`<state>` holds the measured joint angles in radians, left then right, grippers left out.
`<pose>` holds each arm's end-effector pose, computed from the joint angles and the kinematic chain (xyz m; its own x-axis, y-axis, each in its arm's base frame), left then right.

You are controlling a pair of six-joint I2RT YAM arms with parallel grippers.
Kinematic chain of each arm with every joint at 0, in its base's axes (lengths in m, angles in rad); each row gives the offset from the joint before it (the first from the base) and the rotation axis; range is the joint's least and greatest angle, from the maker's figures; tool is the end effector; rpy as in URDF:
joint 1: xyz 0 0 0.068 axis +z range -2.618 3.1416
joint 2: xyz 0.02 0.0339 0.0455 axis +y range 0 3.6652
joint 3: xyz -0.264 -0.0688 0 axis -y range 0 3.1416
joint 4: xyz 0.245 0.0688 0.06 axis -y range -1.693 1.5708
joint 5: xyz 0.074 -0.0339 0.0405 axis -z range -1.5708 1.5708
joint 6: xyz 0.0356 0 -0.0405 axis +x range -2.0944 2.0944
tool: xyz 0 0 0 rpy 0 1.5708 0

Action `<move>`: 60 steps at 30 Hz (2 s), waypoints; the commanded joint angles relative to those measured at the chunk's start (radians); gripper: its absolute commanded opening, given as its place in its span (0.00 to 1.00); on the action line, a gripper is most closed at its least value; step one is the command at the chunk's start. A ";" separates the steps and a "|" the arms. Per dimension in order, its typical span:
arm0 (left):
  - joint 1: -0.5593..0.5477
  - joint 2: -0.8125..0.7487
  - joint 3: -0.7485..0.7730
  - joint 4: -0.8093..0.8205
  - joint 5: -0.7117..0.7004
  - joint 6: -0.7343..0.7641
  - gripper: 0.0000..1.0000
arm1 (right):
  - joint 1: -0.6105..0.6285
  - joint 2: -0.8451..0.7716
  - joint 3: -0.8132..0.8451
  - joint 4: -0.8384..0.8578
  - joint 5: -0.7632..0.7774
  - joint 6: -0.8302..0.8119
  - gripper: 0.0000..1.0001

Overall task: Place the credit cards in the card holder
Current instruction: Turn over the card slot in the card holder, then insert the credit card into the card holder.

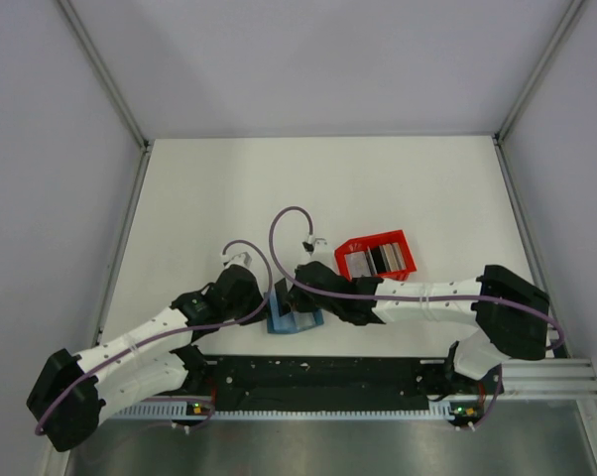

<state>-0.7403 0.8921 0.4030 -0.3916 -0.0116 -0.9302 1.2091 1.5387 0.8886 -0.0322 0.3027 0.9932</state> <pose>0.1247 -0.1134 0.1723 -0.8767 -0.2850 -0.3877 -0.0566 0.8612 -0.5051 0.1255 0.3018 0.2087 -0.8012 0.1422 -0.5813 -0.2558 0.7967 0.5476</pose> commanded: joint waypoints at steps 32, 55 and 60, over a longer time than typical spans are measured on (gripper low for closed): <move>-0.002 0.033 -0.044 0.051 -0.030 0.019 0.00 | -0.042 -0.057 -0.057 -0.074 -0.103 -0.062 0.00; -0.002 0.133 -0.078 0.069 -0.059 0.002 0.00 | -0.158 0.026 -0.327 0.423 -0.324 0.070 0.00; -0.002 0.133 -0.076 0.066 -0.059 0.004 0.00 | -0.171 0.041 -0.355 0.423 -0.307 0.101 0.00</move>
<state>-0.7403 0.9936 0.3420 -0.2832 -0.0315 -0.9367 1.0531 1.5562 0.5625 0.3592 -0.0059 1.0657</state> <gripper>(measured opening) 0.023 0.004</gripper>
